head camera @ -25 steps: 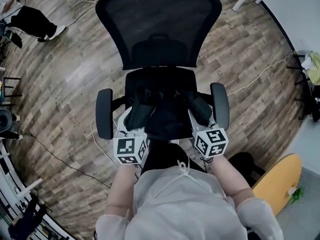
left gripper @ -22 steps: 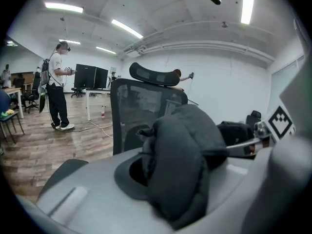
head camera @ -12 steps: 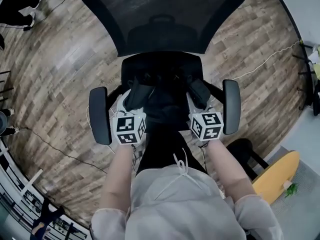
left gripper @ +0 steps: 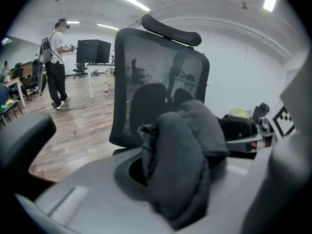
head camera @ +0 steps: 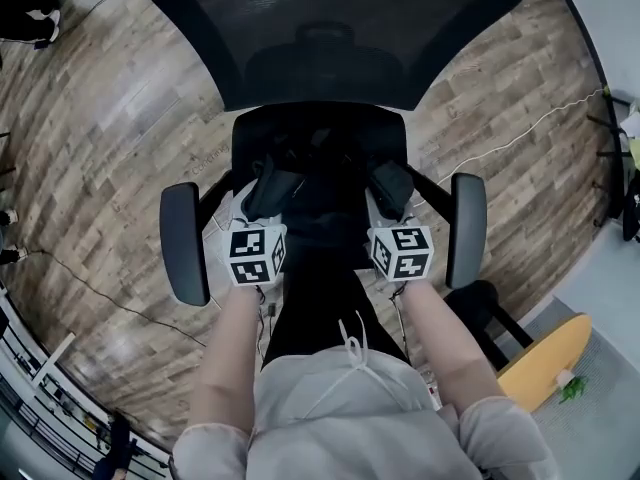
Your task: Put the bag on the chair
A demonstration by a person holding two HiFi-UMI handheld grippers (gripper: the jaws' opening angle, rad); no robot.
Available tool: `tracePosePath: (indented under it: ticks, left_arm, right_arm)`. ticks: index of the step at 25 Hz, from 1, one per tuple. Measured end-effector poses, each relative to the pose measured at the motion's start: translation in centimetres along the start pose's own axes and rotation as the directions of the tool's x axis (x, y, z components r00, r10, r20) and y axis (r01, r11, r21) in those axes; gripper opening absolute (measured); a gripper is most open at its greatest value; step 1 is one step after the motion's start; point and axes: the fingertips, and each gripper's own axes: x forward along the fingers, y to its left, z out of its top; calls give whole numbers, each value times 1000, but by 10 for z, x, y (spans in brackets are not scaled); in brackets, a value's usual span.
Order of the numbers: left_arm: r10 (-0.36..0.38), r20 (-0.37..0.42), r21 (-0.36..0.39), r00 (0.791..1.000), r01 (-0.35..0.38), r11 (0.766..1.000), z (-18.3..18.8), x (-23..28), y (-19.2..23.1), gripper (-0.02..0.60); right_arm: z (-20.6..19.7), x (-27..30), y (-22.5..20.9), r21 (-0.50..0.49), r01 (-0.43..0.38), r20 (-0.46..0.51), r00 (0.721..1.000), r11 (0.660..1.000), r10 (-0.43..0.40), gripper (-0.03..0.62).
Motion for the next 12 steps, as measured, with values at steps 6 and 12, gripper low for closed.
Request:
tracePosePath:
  ticks: [6,12]
  left_arm:
    - [10,-13,-5,1000,-10,1000,-19,13,4,44]
    - [16,-43,0,999,-16,1000,-35,16,6,46]
  right_arm:
    - [-16,13,-7,-11,4,-3,1000,1000,-4,29]
    - [-29,17,-13,-22,18,-35,999,1000,-18,31]
